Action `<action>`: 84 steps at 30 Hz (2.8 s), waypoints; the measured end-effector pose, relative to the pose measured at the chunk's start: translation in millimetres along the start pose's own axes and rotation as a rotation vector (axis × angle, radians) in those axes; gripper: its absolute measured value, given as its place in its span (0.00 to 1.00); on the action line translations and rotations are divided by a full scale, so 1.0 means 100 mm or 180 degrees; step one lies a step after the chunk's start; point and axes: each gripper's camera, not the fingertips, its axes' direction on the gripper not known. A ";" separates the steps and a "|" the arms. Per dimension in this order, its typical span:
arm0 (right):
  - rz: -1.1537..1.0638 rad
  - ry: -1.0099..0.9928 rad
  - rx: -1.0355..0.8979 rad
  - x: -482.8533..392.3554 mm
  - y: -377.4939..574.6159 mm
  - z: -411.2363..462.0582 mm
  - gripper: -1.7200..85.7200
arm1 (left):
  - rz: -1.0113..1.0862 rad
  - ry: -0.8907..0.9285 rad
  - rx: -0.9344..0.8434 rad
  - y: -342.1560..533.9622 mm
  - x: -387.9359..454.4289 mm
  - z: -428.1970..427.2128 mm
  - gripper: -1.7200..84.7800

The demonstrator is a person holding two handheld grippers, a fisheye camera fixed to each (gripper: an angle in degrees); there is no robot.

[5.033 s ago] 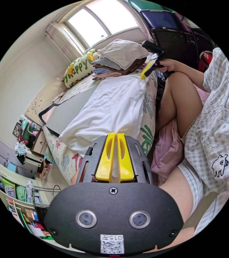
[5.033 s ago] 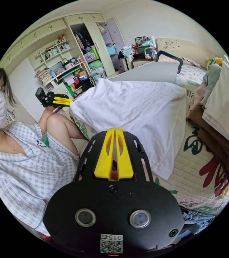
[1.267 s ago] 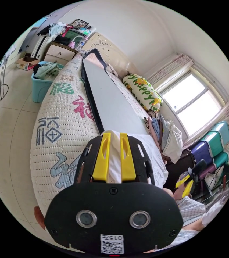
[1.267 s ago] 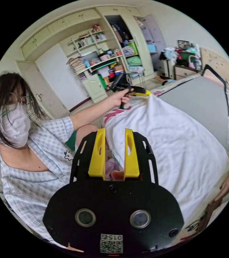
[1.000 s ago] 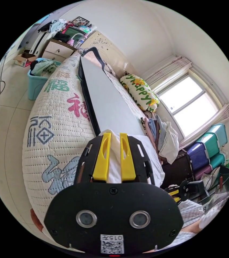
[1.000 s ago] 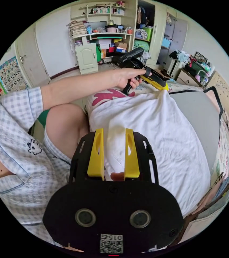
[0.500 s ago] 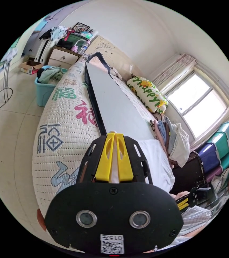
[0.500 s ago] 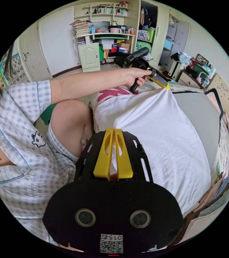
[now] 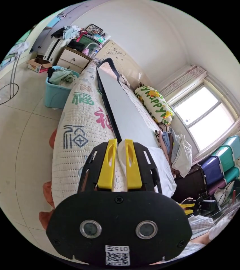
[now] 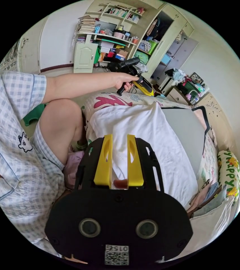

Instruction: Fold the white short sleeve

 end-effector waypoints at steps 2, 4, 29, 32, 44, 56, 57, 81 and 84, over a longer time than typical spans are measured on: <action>-0.0133 -0.0133 -0.0119 -0.13 -0.09 0.17 0.15 | -0.0006 0.0049 -0.0099 -0.02 -0.02 0.06 0.10; -0.0247 -0.0231 -0.0199 -0.27 -0.18 0.36 0.18 | 0.0027 0.0148 -0.0163 -0.06 0.00 0.13 0.11; -0.0572 0.0257 -0.0087 -0.83 -0.45 1.00 0.04 | -0.0105 0.0326 0.0031 -0.20 -0.54 -0.23 0.03; -0.0493 0.0458 0.0015 -0.83 -0.44 0.89 0.09 | 0.0036 0.0475 -0.0204 -0.23 -0.48 -0.05 0.09; -0.0824 0.0725 -0.0248 -0.97 -0.61 1.14 0.05 | -0.0009 0.0403 -0.0409 -0.25 -0.51 0.42 0.04; -0.0550 0.0325 0.0119 -0.52 -0.63 0.77 0.01 | -0.0133 0.0203 0.0196 0.01 -0.87 0.24 0.01; -0.0587 0.0345 0.0025 -0.49 -0.63 0.79 0.01 | -0.0153 0.0198 0.0173 0.03 -0.91 0.27 0.01; 0.2637 0.0813 0.0634 2.35 3.01 -1.80 0.09 | 0.1129 -0.0016 0.1216 0.86 0.39 1.10 0.06; 0.3148 0.0352 0.0819 2.67 3.55 -1.97 0.09 | 0.1617 0.0556 0.0172 0.78 1.03 2.27 0.04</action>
